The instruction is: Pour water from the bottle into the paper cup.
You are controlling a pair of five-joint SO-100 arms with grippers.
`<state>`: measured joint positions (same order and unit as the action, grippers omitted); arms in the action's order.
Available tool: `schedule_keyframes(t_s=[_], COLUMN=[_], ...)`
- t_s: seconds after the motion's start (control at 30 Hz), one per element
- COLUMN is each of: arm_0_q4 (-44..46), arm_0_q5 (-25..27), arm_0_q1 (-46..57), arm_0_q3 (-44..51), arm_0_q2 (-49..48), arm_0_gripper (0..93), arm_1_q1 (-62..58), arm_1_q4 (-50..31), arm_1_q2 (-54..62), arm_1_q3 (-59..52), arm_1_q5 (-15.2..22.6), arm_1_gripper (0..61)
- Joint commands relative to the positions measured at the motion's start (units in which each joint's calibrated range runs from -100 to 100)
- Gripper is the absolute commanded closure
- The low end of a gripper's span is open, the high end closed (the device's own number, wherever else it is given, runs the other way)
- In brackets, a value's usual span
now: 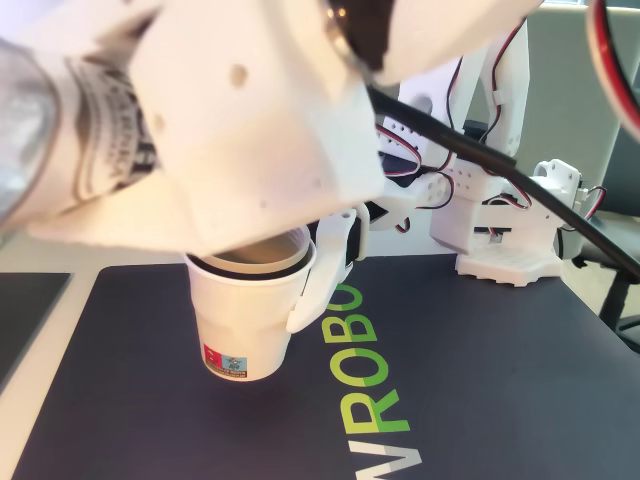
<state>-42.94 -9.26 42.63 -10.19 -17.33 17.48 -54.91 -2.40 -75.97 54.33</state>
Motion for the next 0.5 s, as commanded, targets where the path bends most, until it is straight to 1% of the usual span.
schedule_keyframes(t_s=[0.0,0.13,0.47], arm_0_q4=[-0.2,-0.2,-0.8], arm_0_q5=[-0.3,-0.3,-0.4], arm_0_q1=[-0.4,-1.1,-1.7], arm_0_q3=[0.6,-1.8,-3.0], arm_0_q2=[-7.6,-9.8,-11.9], arm_0_gripper=[92.7,92.7,92.7], arm_1_q1=[-0.8,-1.4,-1.5], arm_1_q4=[-0.6,-0.6,-0.6], arm_1_q2=[2.2,2.4,2.4], arm_1_q3=[5.0,4.9,4.9], arm_1_q5=[-0.5,-0.5,-0.9], arm_1_gripper=[61.2,61.2,61.2])
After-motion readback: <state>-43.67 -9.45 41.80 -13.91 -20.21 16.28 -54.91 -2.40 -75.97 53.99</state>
